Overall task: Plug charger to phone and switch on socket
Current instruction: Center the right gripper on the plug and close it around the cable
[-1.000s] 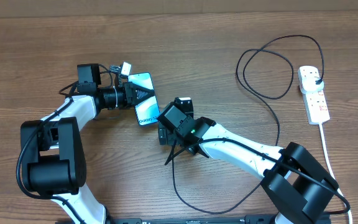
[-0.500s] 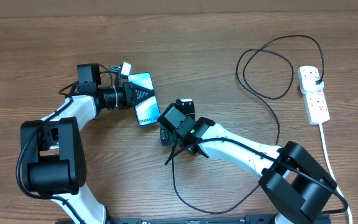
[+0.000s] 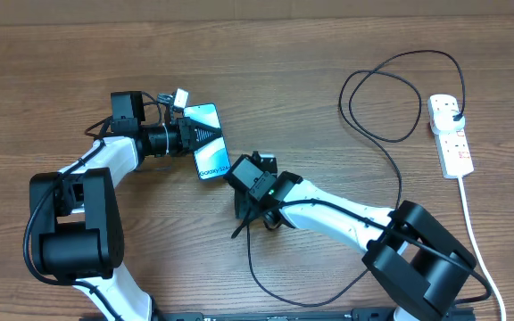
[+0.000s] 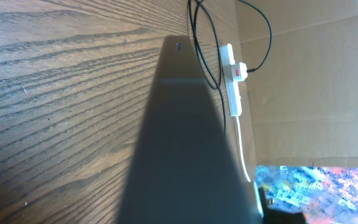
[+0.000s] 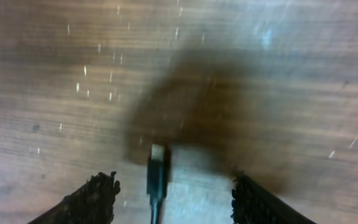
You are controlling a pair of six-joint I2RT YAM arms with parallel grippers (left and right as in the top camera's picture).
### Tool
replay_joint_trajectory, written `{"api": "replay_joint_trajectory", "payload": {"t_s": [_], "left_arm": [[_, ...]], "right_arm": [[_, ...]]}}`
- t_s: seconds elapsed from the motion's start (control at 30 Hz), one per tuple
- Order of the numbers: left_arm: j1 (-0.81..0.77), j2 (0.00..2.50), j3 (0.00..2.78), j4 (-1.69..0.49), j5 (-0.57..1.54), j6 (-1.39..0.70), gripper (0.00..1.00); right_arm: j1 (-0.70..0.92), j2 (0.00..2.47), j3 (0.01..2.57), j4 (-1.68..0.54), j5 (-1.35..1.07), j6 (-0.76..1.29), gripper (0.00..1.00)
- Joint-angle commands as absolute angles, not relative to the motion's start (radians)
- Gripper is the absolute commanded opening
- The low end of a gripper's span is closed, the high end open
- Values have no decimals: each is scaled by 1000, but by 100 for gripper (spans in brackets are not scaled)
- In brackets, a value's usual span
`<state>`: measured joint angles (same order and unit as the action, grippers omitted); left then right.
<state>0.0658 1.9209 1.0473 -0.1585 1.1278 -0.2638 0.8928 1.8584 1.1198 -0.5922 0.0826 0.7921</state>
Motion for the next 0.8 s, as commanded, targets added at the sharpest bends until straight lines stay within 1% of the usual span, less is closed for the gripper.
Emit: {"api": "replay_joint_trajectory", "payload": {"t_s": [0.0, 0.1, 0.6, 0.77], "left_arm": [[65, 1890, 1052, -152, 1152, -278, 4], [65, 1890, 1052, -152, 1152, -278, 4], [65, 1890, 1052, -152, 1152, -278, 4], [65, 1890, 1052, -152, 1152, -278, 4]], "right_arm": [[905, 1865, 1115, -619, 64, 877, 58], [913, 1865, 1115, -671, 64, 945, 57], [963, 1865, 1113, -691, 46, 955, 54], [963, 1865, 1098, -681, 46, 957, 55]]}}
